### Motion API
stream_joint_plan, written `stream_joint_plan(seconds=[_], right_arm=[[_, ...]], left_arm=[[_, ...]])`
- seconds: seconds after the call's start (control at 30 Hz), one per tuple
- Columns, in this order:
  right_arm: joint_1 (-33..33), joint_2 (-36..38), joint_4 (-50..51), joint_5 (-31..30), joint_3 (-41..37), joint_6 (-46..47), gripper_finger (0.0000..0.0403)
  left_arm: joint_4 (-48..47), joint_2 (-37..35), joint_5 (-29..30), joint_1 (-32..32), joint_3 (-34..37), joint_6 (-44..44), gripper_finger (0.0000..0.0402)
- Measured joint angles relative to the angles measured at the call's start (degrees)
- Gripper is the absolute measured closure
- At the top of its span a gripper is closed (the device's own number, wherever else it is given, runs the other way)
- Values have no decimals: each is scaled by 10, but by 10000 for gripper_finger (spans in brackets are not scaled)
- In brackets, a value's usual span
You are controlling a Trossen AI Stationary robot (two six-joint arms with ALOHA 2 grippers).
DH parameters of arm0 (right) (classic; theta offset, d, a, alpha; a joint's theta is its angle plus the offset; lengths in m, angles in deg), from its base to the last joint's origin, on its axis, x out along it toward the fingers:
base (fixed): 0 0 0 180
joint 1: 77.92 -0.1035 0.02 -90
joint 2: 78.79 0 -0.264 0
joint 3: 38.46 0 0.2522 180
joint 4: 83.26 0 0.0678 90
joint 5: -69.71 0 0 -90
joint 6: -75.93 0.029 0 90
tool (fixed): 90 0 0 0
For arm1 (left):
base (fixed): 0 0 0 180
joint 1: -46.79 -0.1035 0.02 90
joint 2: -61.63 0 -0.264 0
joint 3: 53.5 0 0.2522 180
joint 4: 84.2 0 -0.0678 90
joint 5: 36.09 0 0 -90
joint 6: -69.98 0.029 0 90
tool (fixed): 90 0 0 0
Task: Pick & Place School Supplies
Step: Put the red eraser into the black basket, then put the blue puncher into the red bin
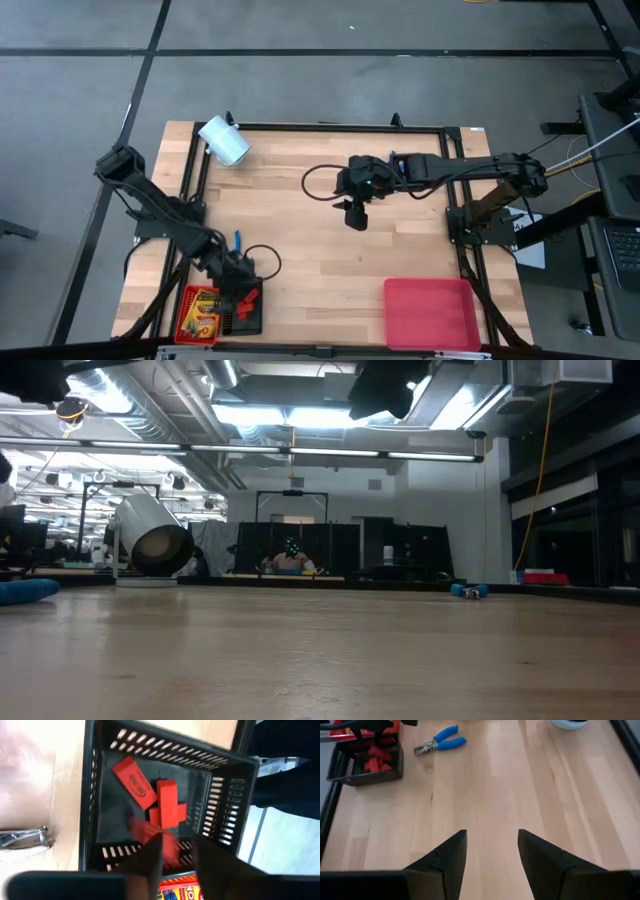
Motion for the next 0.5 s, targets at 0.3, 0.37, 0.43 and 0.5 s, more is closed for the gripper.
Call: stream_joint_plan(seconds=[0.3,0.37,0.43,0.5], right_arm=[[0,0,24,7,0,18,222],[0,0,25,6,0,20,222],[0,0,24,6,0,23,222],[0,0,23,-4,0,29,222]], left_arm=[[-21,-45,36,-8,-1,43,166],[-60,-73,95,-17,-4,24,160],[-154,-102,181,-33,-15,-33,162],[-267,-127,237,-59,-21,-141,171]])
